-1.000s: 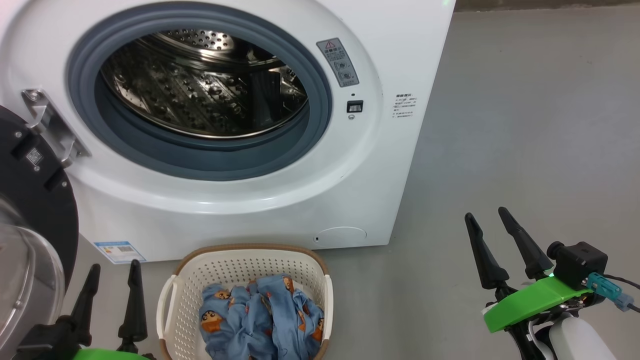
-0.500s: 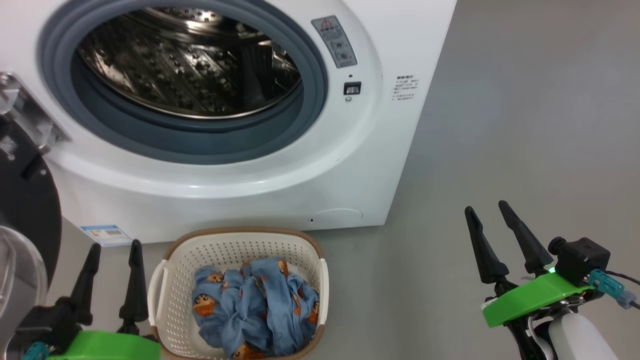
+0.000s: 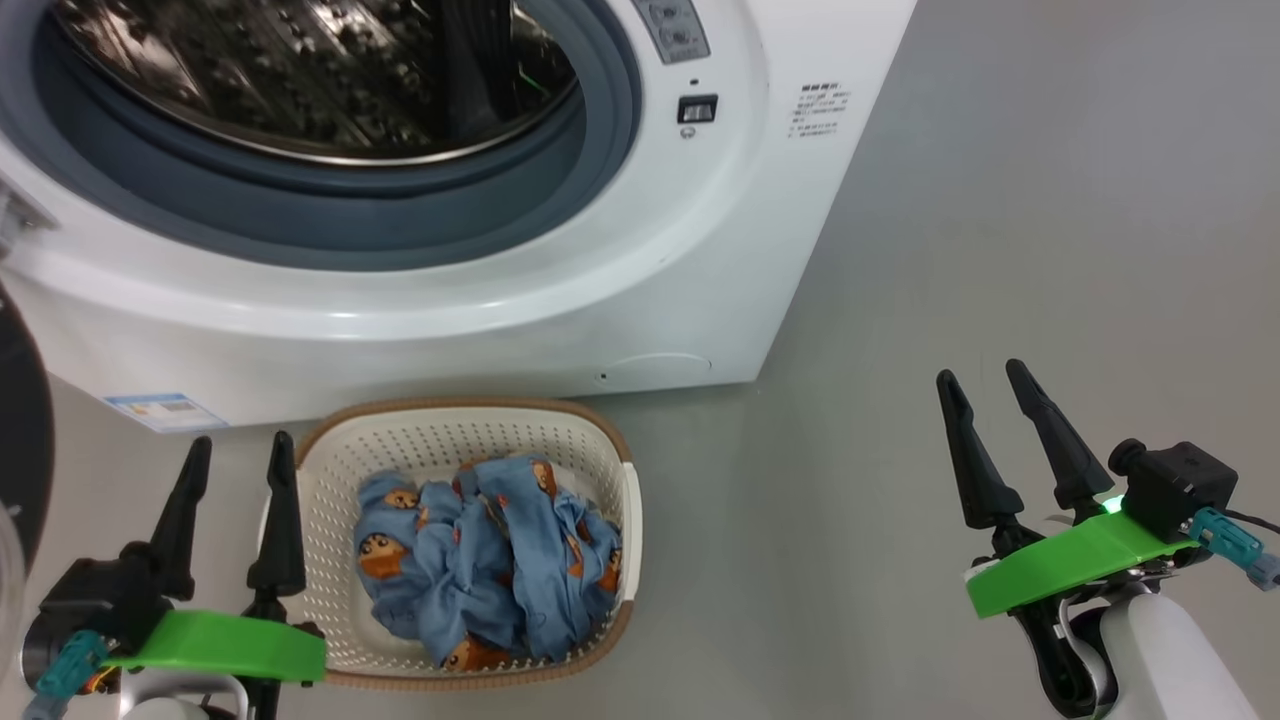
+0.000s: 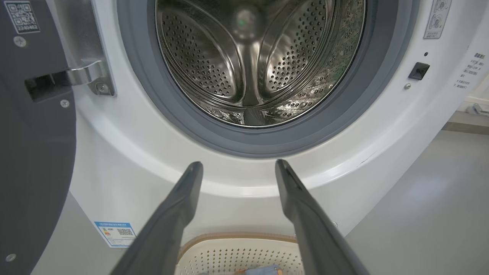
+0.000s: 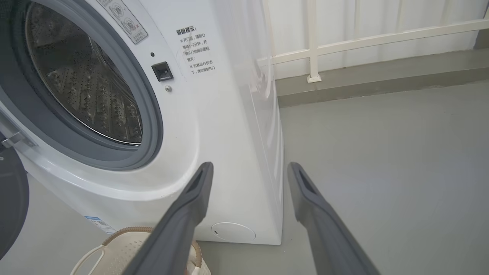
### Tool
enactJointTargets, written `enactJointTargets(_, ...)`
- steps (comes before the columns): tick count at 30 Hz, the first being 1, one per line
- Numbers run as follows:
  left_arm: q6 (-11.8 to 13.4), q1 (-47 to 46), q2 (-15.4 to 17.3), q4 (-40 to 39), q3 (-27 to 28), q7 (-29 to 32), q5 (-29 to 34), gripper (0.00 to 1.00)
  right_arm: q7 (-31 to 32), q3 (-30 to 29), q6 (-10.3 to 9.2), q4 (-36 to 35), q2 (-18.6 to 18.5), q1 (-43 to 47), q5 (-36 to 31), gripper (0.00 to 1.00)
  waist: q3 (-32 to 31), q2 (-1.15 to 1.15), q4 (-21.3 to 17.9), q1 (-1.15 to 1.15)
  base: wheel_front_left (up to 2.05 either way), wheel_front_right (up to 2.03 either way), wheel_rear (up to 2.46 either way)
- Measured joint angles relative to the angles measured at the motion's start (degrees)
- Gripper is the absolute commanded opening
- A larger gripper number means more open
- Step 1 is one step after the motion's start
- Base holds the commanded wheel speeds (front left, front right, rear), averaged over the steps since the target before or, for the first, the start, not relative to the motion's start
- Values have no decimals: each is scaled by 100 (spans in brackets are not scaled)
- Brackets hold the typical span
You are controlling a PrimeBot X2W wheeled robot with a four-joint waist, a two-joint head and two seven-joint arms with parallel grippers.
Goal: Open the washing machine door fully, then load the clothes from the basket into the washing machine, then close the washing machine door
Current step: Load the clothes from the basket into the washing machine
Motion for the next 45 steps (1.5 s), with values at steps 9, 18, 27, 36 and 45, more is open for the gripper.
enactJointTargets(9,-3,-291,18,305,-63,0,-78,100,0,-32,0,-60,43,-258,0,100,455,0,-86,0,0,0,0)
enactJointTargets(18,-3,-822,9,850,-248,12,-133,100,0,-48,1,-97,176,-488,0,100,987,0,-140,0,0,0,0)
enactJointTargets(27,-47,-1519,59,1748,-658,77,-376,100,0,-38,0,-176,248,-853,1,100,1600,0,-224,0,0,0,0)
enactJointTargets(36,-49,-2129,222,2858,-1157,137,-736,100,-10,-37,1,-250,354,-1097,3,100,2058,0,-369,0,0,0,0)
enactJointTargets(45,-49,-2818,412,3869,-1668,240,-1129,100,-41,3,0,-303,447,-1306,21,100,2417,0,-596,0,0,0,0)
